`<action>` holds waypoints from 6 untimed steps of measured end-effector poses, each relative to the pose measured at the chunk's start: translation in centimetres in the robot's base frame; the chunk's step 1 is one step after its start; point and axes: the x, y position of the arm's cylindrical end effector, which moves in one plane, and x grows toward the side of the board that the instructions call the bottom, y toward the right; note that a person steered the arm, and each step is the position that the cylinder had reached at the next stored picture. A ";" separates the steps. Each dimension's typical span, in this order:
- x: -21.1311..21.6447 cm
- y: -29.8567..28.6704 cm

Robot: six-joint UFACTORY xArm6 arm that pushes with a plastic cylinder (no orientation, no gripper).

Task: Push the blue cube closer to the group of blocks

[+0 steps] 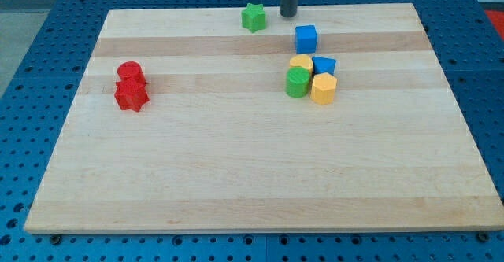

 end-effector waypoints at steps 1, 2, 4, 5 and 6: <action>1.3 -2.7; 1.3 -2.3; 4.1 2.1; 9.2 2.0; 14.0 2.0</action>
